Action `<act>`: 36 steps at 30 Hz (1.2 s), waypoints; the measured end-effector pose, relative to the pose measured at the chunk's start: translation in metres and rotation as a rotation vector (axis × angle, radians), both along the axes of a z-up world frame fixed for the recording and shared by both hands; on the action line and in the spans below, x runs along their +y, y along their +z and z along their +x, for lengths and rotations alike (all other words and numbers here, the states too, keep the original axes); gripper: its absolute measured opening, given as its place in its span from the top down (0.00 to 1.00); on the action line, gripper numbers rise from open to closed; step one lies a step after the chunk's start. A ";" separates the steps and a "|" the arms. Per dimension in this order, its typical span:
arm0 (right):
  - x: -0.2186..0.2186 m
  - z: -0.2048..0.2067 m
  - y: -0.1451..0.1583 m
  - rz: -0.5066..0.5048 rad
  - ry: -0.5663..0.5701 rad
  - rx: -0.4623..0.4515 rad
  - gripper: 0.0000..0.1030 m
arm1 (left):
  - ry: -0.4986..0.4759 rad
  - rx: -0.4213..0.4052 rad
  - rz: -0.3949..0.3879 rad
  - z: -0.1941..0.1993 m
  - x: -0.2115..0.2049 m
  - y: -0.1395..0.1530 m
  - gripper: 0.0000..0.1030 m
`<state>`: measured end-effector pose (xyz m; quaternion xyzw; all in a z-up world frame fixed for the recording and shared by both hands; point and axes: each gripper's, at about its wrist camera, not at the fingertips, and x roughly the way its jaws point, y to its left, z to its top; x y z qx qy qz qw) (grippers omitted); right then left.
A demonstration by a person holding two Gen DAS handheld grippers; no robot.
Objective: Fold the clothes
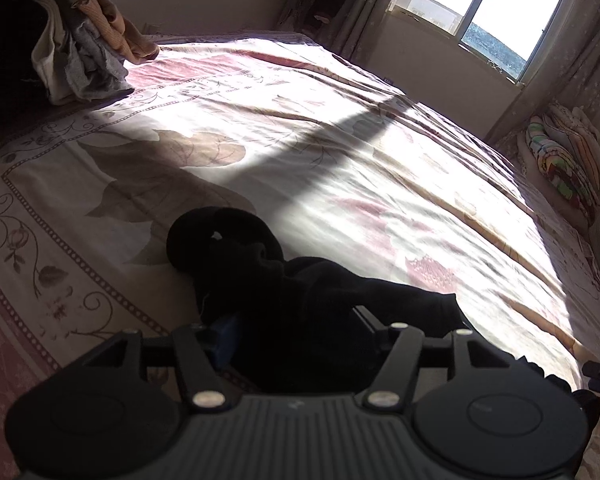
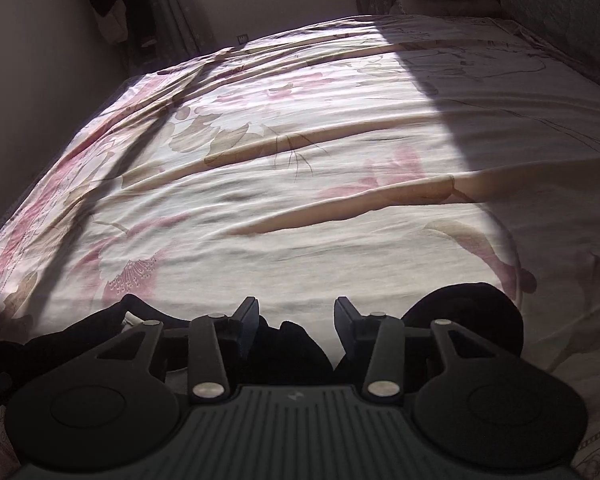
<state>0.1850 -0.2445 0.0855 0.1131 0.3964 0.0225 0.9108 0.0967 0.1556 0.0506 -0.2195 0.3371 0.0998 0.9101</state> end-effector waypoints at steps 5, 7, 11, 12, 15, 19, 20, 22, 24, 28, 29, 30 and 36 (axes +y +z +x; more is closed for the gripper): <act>-0.043 -0.042 -0.010 -0.069 -0.134 0.014 0.56 | -0.072 -0.025 0.025 -0.010 -0.021 0.006 0.29; -0.054 -0.055 -0.021 -0.068 -0.173 0.036 0.56 | -0.112 -0.037 0.030 -0.014 -0.032 0.007 0.28; -0.069 -0.071 -0.047 -0.049 -0.236 0.093 0.56 | -0.203 -0.015 0.016 -0.019 -0.059 -0.001 0.28; -0.070 -0.073 -0.053 -0.041 -0.245 0.104 0.56 | -0.221 -0.005 0.018 -0.019 -0.064 -0.004 0.28; -0.064 -0.075 -0.059 -0.043 -0.244 0.086 0.58 | -0.271 0.024 0.028 -0.019 -0.076 -0.011 0.28; -0.047 -0.069 -0.057 -0.120 -0.194 0.059 0.92 | -0.312 0.058 0.027 -0.017 -0.082 -0.017 0.28; -0.044 -0.066 -0.056 -0.141 -0.187 0.057 0.94 | -0.315 0.064 0.025 -0.016 -0.082 -0.018 0.28; -0.037 -0.063 -0.052 -0.211 -0.173 0.052 0.95 | -0.317 0.076 0.022 -0.015 -0.082 -0.020 0.28; -0.036 -0.063 -0.048 -0.249 -0.179 0.037 0.95 | -0.319 0.081 0.020 -0.014 -0.081 -0.021 0.28; -0.051 -0.063 -0.037 -0.365 -0.231 0.024 0.95 | -0.325 0.085 0.027 -0.014 -0.082 -0.023 0.28; -0.055 -0.063 -0.035 -0.395 -0.245 0.021 0.95 | -0.327 0.084 0.031 -0.014 -0.083 -0.023 0.28; -0.059 -0.063 -0.032 -0.426 -0.258 0.019 0.95 | -0.328 0.084 0.034 -0.014 -0.084 -0.023 0.27; -0.100 -0.065 -0.022 -0.567 -0.338 0.015 0.95 | -0.333 0.081 0.047 -0.013 -0.086 -0.023 0.24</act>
